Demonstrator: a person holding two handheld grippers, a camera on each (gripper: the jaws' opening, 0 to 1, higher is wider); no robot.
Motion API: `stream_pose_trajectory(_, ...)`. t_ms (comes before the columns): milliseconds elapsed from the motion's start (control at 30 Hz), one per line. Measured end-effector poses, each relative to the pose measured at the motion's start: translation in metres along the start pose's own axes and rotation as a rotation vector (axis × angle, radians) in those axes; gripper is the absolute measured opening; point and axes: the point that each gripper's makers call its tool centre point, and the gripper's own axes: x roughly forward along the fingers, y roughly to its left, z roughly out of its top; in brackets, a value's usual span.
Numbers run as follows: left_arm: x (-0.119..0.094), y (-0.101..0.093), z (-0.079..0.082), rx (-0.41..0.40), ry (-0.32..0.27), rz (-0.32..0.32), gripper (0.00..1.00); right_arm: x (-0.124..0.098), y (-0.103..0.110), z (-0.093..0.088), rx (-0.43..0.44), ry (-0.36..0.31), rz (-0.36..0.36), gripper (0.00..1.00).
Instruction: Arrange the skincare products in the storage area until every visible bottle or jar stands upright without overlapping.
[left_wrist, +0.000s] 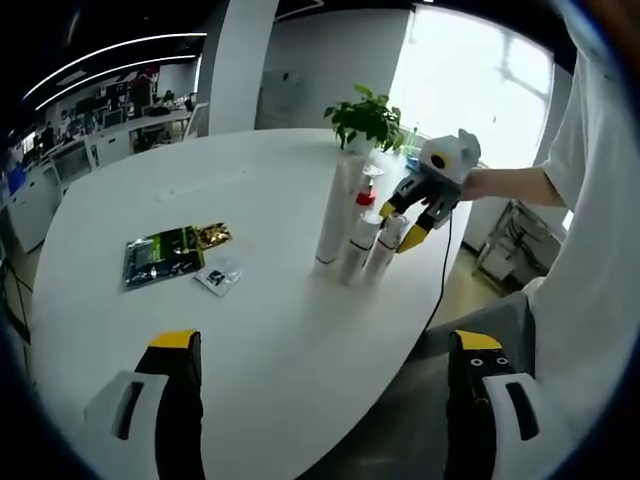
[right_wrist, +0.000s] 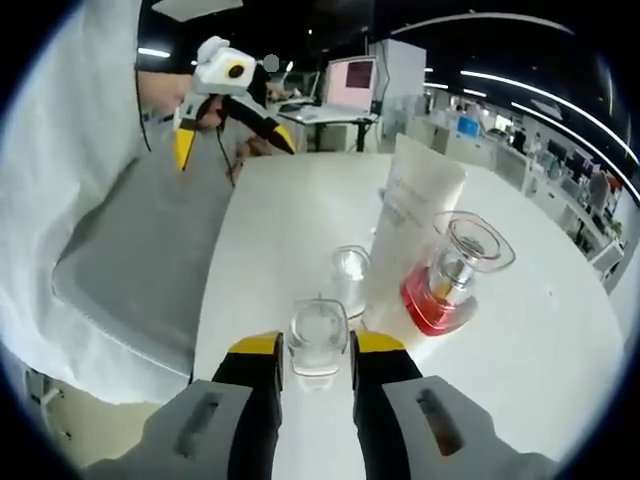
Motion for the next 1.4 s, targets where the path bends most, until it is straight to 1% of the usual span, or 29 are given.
stream_pose_trajectory(67,0.000,0.000,0.000,0.000,0.000,0.000,0.96,-0.002,-0.001,-0.003,0.014,0.005,-0.014,0.27)
stream_pose_trajectory(167,0.000,0.001,-0.001,-0.004,0.006,0.005,0.96,-0.007,-0.003,-0.013,0.106,0.004,-0.082,0.30)
stream_pose_trajectory(233,0.000,0.001,-0.002,-0.003,0.009,0.007,0.96,-0.008,0.001,-0.020,0.153,0.002,-0.112,0.33)
stream_pose_trajectory(267,0.000,0.001,-0.003,-0.004,0.011,0.006,0.96,-0.008,0.001,-0.027,0.187,0.014,-0.160,0.33)
stream_pose_trajectory(300,0.001,0.000,-0.003,-0.005,0.011,0.004,0.96,-0.008,0.002,-0.032,0.207,0.028,-0.184,0.32)
stream_pose_trajectory(333,0.001,0.000,-0.003,-0.005,0.012,0.003,0.96,-0.007,0.000,-0.038,0.243,0.038,-0.240,0.31)
stream_pose_trajectory(367,0.002,-0.001,-0.003,-0.005,0.013,0.002,0.96,-0.006,0.000,-0.041,0.277,0.040,-0.270,0.30)
stream_pose_trajectory(400,0.003,0.000,-0.004,-0.004,0.016,0.001,0.96,-0.003,0.002,-0.043,0.321,0.030,-0.299,0.29)
stream_pose_trajectory(433,0.004,-0.001,-0.003,-0.003,0.017,0.001,0.96,-0.002,0.003,-0.043,0.336,0.024,-0.310,0.30)
stream_pose_trajectory(467,0.004,-0.001,-0.003,-0.002,0.018,-0.001,0.96,0.000,0.002,-0.042,0.397,-0.004,-0.357,0.32)
stream_pose_trajectory(500,0.005,-0.001,-0.003,-0.001,0.020,-0.002,0.95,0.001,0.004,-0.042,0.424,-0.014,-0.370,0.34)
stream_pose_trajectory(533,0.005,-0.002,-0.003,0.002,0.021,-0.004,0.95,0.002,0.004,-0.041,0.435,-0.019,-0.391,0.34)
stream_pose_trajectory(567,0.005,-0.002,-0.002,0.003,0.021,-0.004,0.95,0.002,0.003,-0.043,0.441,-0.013,-0.428,0.34)
stream_pose_trajectory(633,0.005,-0.001,-0.003,0.002,0.024,-0.001,0.95,0.005,0.003,-0.048,0.463,-0.004,-0.463,0.30)
stream_pose_trajectory(767,0.003,-0.001,-0.005,0.001,0.031,-0.004,0.94,0.011,0.004,-0.049,0.487,-0.018,-0.482,0.28)
stream_pose_trajectory(833,0.003,-0.002,-0.006,0.006,0.038,-0.005,0.94,0.014,0.004,-0.052,0.478,-0.007,-0.485,0.27)
stream_pose_trajectory(900,0.003,-0.002,-0.006,0.007,0.040,-0.005,0.94,0.014,0.001,-0.056,0.477,-0.002,-0.488,0.24)
stream_pose_trajectory(1000,0.003,0.000,-0.006,0.005,0.039,-0.003,0.94,0.012,-0.002,-0.058,0.484,-0.003,-0.494,0.24)
stream_pose_trajectory(1100,0.004,0.001,-0.006,0.008,0.044,-0.004,0.94,0.012,-0.003,-0.060,0.475,0.001,-0.488,0.24)
stream_pose_trajectory(1267,0.005,0.000,-0.007,0.007,0.048,-0.007,0.93,0.014,-0.008,-0.058,0.460,-0.002,-0.479,0.21)
stream_pose_trajectory(1400,0.006,-0.001,-0.009,0.008,0.054,-0.009,0.93,0.018,-0.012,-0.055,0.428,0.001,-0.454,0.21)
